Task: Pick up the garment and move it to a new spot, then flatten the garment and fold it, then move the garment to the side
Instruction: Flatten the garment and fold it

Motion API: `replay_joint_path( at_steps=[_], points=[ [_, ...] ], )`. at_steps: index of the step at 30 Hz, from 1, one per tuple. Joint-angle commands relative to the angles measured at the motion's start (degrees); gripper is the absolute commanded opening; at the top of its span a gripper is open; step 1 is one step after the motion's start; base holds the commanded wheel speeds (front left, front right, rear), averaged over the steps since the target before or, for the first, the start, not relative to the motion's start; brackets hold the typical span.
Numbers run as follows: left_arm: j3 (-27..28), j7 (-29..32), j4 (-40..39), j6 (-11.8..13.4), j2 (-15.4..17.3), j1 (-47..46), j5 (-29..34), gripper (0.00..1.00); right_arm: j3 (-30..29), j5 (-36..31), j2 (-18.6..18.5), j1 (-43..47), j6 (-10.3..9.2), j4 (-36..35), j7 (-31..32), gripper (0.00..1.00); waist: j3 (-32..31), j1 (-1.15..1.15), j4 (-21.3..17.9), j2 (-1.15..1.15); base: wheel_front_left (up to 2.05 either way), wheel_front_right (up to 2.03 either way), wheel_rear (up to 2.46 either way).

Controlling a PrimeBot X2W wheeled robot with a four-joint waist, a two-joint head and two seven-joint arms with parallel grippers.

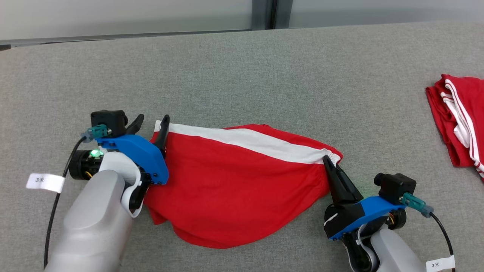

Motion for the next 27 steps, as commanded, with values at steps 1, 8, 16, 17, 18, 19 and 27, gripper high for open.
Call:
replay_joint_path(
  at_steps=[1,8,16,17,18,19,27],
  points=[
    [-0.8,0.5,0.7,0.0,0.6,-1.1,-1.0,1.0,0.0,-0.1,-0.4,-0.5,0.0,0.0,-0.1,0.0,0.1,0.0,-0.1,0.0,0.0,0.0,0.0],
    [-5.8,2.6,3.3,-0.1,1.3,-2.9,-7.1,1.0,0.7,-0.5,-0.3,-0.6,0.0,0.5,-0.1,0.0,0.7,0.0,-0.3,0.0,0.0,0.0,0.0],
    [-11.1,3.1,7.2,-0.1,1.5,-4.3,-9.1,1.0,1.6,-0.7,-0.2,-1.3,0.01,0.7,0.0,0.0,1.3,0.0,-0.6,0.0,0.0,0.0,0.0],
    [-11.6,2.7,7.5,-0.1,1.6,-4.5,-9.2,1.0,1.7,-0.7,-0.3,-1.4,0.01,0.6,0.0,0.0,1.4,0.0,-0.6,0.0,0.0,0.0,0.0],
    [-12.1,2.5,7.8,-0.1,1.6,-4.6,-9.5,1.0,1.6,-0.7,-0.3,-1.4,0.01,0.6,0.0,0.0,1.4,0.0,-0.6,0.0,0.0,0.0,0.0],
    [-12.6,2.3,8.0,-0.1,1.5,-4.8,-9.8,1.0,1.6,-0.8,-0.3,-1.5,0.01,0.5,0.0,0.0,1.5,0.0,-0.6,0.0,0.0,0.0,0.0],
    [-16.8,-0.1,8.3,-0.1,2.4,-5.7,-11.6,0.0,1.4,-0.9,-0.3,-1.6,0.01,0.7,0.0,0.0,1.8,0.0,-0.5,0.0,0.0,0.0,0.0]
  ],
)
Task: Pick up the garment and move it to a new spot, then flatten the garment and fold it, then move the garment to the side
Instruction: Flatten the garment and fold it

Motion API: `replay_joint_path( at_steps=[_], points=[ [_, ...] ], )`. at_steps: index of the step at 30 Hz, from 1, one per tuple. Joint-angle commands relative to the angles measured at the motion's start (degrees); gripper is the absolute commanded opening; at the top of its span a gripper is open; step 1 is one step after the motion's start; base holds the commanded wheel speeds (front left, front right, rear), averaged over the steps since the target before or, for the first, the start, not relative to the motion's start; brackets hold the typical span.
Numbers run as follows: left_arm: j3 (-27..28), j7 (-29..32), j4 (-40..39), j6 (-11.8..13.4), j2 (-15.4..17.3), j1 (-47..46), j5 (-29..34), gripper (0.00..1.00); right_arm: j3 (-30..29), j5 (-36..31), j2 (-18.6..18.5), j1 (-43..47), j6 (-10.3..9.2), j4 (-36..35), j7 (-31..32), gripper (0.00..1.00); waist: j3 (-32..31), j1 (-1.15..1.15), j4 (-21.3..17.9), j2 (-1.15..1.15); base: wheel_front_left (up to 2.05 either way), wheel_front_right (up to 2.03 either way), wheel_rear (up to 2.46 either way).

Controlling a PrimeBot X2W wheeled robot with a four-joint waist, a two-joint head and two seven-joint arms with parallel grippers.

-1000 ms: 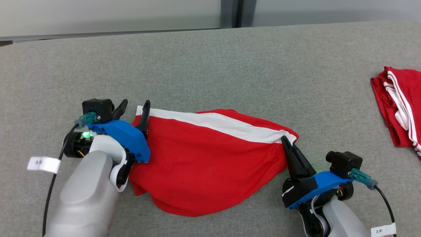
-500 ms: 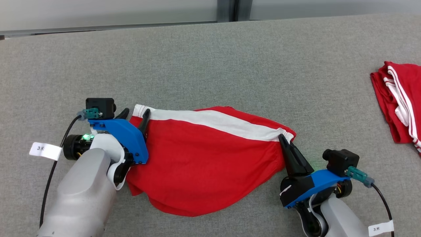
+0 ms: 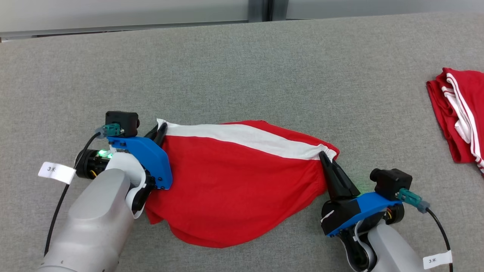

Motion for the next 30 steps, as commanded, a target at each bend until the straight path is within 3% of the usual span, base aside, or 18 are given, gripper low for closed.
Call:
replay_joint_path(
  at_steps=[1,12,21,30],
  points=[
    [-0.5,-1.5,0.2,-0.1,0.6,-0.7,-0.3,0.0,0.0,0.0,-0.1,-0.4,0.02,0.4,0.1,0.0,0.0,0.0,0.1,0.0,0.0,0.0,0.0],
    [-0.7,-13.2,-4.5,-0.1,3.7,-4.3,-1.2,0.0,-1.3,1.2,-2.0,-3.4,0.01,-6.7,0.1,0.0,-4.0,0.0,2.1,0.0,0.0,0.0,0.0],
    [7.3,-13.9,-18.6,0.5,8.3,-1.7,0.7,0.0,-0.2,3.9,-5.7,-9.1,0.01,-13.8,0.1,0.0,-10.9,0.0,3.7,0.0,0.0,0.0,0.0],
    [10.1,-13.3,-31.7,2.6,11.4,5.3,0.5,0.0,4.9,7.6,-10.2,-11.4,0.01,-17.7,0.1,0.0,-16.2,0.0,4.4,0.0,0.0,0.0,0.0]
  ],
)
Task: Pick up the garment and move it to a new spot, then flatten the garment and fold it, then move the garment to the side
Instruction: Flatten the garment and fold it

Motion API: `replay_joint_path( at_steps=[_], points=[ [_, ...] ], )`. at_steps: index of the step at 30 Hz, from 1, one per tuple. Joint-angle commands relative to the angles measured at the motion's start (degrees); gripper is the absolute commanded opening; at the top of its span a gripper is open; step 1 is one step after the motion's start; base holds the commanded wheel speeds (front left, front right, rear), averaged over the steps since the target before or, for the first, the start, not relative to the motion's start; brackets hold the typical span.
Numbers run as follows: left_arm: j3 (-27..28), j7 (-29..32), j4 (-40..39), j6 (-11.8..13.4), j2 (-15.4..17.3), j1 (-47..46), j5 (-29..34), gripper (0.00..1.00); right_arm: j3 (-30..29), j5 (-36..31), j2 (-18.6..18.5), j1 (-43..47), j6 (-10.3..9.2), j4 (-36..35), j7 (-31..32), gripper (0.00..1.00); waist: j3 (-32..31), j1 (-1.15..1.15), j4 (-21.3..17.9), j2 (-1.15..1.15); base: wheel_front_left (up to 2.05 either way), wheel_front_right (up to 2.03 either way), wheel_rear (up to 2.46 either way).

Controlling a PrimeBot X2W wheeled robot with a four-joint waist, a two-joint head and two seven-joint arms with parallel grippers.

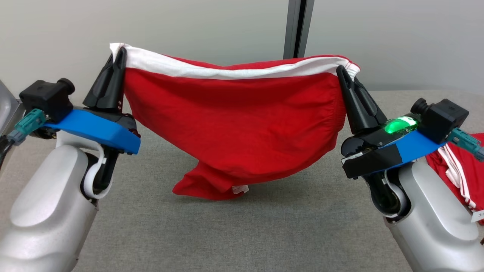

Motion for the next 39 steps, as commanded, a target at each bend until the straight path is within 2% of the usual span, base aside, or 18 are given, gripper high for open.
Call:
replay_joint_path(
  at_steps=[1,2,6,11,16,19,22,25,27,31,39],
  points=[
    [0.5,0.9,-2.5,1.1,1.4,1.1,0.3,0.0,1.1,0.5,-1.4,-1.5,0.0,-0.4,0.0,0.0,-0.6,0.01,-0.2,0.0,0.0,0.0,0.0],
    [0.9,1.9,-5.8,2.2,2.2,1.9,-0.2,0.0,2.0,1.1,-2.6,-2.8,0.0,-0.5,0.0,0.0,-0.7,0.01,-0.2,0.0,0.0,0.0,0.0],
    [1.6,3.7,-9.7,3.6,3.6,1.9,-0.7,0.0,2.8,1.5,-4.5,-5.4,0.0,0.3,0.0,0.0,0.6,0.01,-0.1,0.0,0.0,0.0,0.0],
    [1.9,5.2,-11.8,5.1,3.8,-2.2,0.4,0.0,4.6,0.4,-6.6,-12.8,0.0,3.5,0.0,0.0,4.8,0.01,-0.1,0.0,0.0,0.0,0.0],
    [2.0,3.7,-7.7,5.3,2.5,-10.9,3.4,0.0,5.2,-4.5,-6.3,-23.5,0.0,8.1,0.0,0.0,10.1,0.01,0.0,0.0,0.0,0.0,0.0],
    [2.5,1.5,-3.9,5.0,0.6,-16.8,5.4,0.0,4.4,-8.1,-6.0,-30.1,0.0,10.0,0.0,0.0,13.0,0.01,0.4,0.0,0.0,0.0,0.0],
    [3.6,0.0,-1.4,4.8,-1.0,-22.7,7.9,0.0,3.0,-12.3,-5.7,-34.9,0.0,9.9,0.0,0.0,15.4,0.01,1.1,0.0,0.0,0.0,0.0],
    [6.1,-0.3,-2.6,4.4,-3.3,-25.9,10.8,0.0,1.9,-15.3,-6.1,-36.8,0.0,9.0,0.0,0.0,16.9,0.01,2.0,0.0,0.0,0.0,0.0],
    [8.3,-0.3,-4.0,3.5,-4.9,-24.6,12.9,0.0,1.2,-16.3,-6.4,-35.8,0.0,8.2,0.0,0.0,17.4,0.01,2.5,0.0,0.0,0.0,0.0],
    [11.8,-0.3,-5.1,1.5,-8.4,-16.6,15.8,0.0,3.8,-16.3,-7.5,-29.6,-0.01,7.6,0.0,0.0,16.9,0.01,3.1,0.0,0.0,0.0,0.0],
    [19.4,-0.3,-4.2,-1.4,-15.0,7.8,19.1,0.0,7.4,-12.2,-7.5,-8.9,0.0,5.3,0.0,0.0,13.3,0.01,3.5,0.0,0.0,0.0,0.0]
  ],
)
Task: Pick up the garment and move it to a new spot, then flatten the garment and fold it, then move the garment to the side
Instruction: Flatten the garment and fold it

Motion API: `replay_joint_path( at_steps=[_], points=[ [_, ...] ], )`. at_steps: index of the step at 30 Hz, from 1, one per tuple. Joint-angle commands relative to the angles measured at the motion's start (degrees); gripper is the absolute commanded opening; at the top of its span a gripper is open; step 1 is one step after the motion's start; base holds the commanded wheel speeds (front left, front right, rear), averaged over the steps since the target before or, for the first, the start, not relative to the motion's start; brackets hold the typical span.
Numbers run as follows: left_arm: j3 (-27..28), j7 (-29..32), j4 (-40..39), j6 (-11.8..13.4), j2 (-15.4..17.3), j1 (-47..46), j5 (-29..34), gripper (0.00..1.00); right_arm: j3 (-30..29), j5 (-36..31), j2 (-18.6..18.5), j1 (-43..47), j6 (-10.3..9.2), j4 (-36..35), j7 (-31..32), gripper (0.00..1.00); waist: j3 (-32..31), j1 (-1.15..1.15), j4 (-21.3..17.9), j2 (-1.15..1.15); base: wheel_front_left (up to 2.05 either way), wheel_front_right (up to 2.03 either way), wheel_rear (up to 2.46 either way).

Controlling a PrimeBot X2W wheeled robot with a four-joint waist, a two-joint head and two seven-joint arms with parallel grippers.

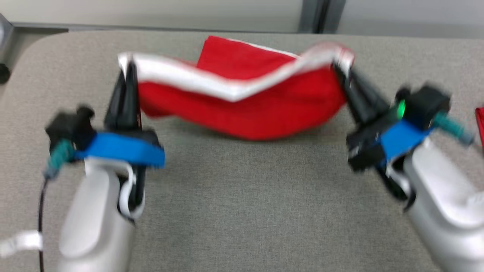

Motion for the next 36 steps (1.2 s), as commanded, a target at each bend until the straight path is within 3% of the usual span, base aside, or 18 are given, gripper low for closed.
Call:
replay_joint_path(
  at_steps=[1,7,13,21,28,33,36],
  points=[
    [1.6,-0.3,-0.4,-0.4,-0.9,3.0,0.4,0.0,0.1,1.2,0.2,3.4,0.0,-0.9,0.0,0.0,-1.1,-0.01,-0.2,0.0,0.0,0.0,0.0],
    [7.1,-0.3,-2.5,-1.0,-4.0,18.0,2.0,0.0,0.1,4.3,1.6,17.7,0.0,-4.0,0.0,0.0,-6.0,-0.01,-0.3,0.0,0.0,0.0,0.0],
    [10.0,-0.3,-4.5,-0.9,-4.7,28.2,1.6,0.0,-0.1,6.6,3.1,27.2,0.0,-6.8,0.0,0.0,-11.0,-0.01,-0.8,0.0,0.0,0.0,0.0],
    [8.7,-0.3,-5.9,-0.9,-4.9,37.7,1.4,0.0,-0.6,8.4,4.5,37.9,0.0,-9.5,0.0,0.0,-16.3,-0.01,-0.8,0.0,0.0,0.0,0.0],
    [7.3,-0.3,-7.3,-1.0,-5.0,38.9,0.8,0.0,-1.1,9.9,5.1,42.2,0.0,-11.2,0.0,0.0,-16.9,-0.01,-1.1,0.0,0.0,0.0,0.0],
    [5.9,-0.3,-6.3,-1.0,-5.0,32.9,2.3,0.0,-0.4,11.7,5.8,38.2,0.0,-9.3,0.0,0.0,-14.1,-0.01,-2.3,0.0,0.0,0.0,0.0],
    [3.9,-0.3,-4.2,-1.0,-2.9,26.4,3.5,0.0,0.9,13.8,6.2,33.9,0.0,-7.4,0.0,0.0,-10.3,-0.01,-3.1,0.0,0.0,0.0,0.0]
  ],
)
